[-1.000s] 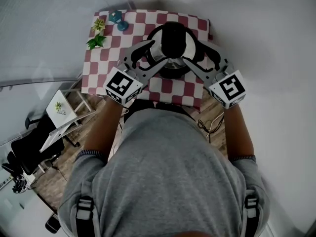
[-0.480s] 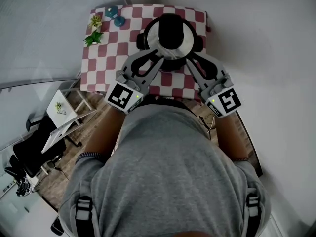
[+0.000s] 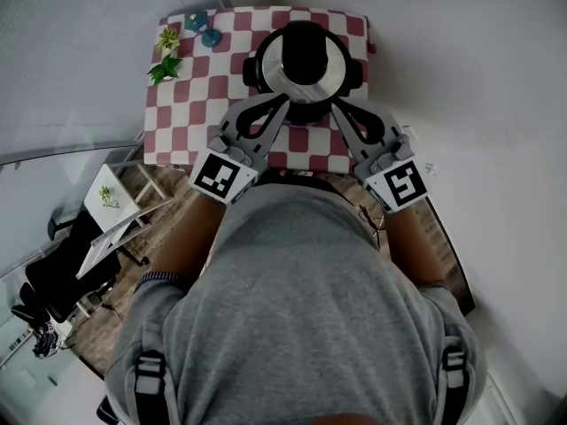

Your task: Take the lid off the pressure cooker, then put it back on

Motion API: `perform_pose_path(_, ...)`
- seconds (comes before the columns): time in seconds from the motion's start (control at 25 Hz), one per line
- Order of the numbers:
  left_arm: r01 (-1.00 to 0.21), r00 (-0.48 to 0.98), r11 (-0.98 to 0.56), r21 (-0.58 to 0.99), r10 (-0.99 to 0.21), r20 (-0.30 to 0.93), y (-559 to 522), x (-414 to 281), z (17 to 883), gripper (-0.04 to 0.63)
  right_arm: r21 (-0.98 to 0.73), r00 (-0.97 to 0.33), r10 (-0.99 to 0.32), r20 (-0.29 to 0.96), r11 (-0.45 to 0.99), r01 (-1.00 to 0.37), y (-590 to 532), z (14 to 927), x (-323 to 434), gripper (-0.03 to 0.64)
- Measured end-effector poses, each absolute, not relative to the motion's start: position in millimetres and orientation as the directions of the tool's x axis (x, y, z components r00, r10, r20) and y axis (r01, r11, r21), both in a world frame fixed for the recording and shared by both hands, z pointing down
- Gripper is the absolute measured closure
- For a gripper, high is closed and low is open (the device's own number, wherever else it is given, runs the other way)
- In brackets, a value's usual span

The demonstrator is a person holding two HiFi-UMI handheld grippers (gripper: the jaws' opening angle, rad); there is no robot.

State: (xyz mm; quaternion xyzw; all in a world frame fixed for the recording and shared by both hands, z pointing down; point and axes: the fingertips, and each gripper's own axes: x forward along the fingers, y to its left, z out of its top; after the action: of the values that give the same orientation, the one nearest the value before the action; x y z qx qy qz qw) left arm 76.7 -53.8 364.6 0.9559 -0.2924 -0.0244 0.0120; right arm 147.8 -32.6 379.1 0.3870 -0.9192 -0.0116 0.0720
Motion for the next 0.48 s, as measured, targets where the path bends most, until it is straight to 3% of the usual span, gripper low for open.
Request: perform_pose_path(0.48,-0.525,0.847,-0.848,0.074,-0.529,-0.054,-44.5,78.2,367.2,0.574,0.052,-0.675,-0.733,0.079,0.679,-0.732,-25.1,375.8,143.5,0.609)
